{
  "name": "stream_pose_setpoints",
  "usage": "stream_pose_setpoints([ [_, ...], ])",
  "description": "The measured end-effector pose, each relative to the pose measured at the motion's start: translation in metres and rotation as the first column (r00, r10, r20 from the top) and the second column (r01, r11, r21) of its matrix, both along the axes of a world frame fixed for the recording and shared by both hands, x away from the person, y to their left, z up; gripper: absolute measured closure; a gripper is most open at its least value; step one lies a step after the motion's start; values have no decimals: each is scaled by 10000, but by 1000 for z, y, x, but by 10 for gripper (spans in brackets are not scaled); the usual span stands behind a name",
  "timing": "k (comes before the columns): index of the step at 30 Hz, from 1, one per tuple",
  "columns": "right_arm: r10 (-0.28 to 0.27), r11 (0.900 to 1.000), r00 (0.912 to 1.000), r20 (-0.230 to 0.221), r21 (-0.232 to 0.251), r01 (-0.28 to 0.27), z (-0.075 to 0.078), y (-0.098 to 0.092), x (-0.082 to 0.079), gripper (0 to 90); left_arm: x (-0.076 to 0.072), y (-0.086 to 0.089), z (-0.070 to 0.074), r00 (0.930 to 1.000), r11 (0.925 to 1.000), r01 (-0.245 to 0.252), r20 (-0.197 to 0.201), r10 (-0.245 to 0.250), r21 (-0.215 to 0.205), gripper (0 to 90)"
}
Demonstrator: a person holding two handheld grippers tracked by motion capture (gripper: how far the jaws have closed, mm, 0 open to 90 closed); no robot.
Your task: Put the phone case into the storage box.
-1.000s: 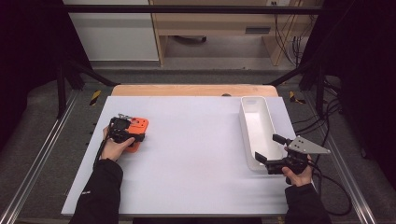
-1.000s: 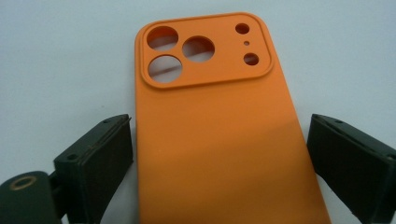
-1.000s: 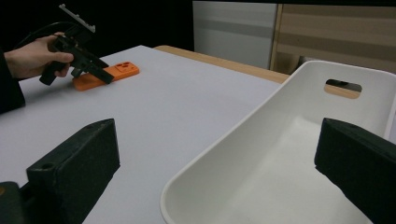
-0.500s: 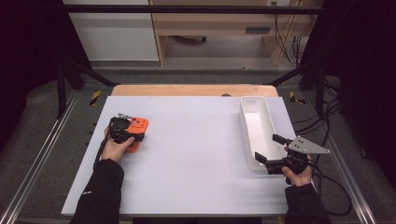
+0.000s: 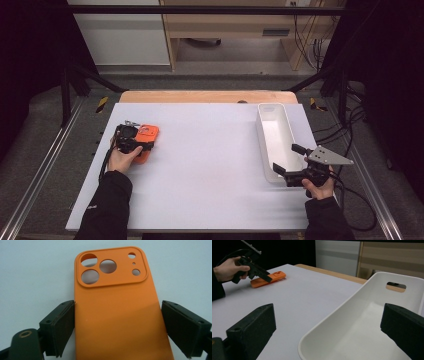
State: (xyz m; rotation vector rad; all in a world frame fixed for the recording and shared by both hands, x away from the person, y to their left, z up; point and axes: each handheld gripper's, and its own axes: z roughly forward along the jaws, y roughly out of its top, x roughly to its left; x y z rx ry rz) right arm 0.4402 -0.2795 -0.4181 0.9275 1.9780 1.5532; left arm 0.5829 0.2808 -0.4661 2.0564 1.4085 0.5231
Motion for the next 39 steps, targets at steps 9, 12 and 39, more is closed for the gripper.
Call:
stream_pose_setpoints([
  [9, 2, 10000, 10000, 2, 13, -2, 0, 0, 0, 3, -6, 0, 15, 9993, 9994, 245, 289, -237, -263, 134],
  [12, -2, 10000, 10000, -3, 10, 2, 0, 0, 0, 3, -9, -1, 20, 9988, 9988, 350, 368, -338, -329, 135],
  [39, 17, 10000, 10000, 74, -68, -17, 0, 1, -1, 4, -42, -14, 54, 9789, 9842, 1549, 1476, -1412, -856, 135],
])
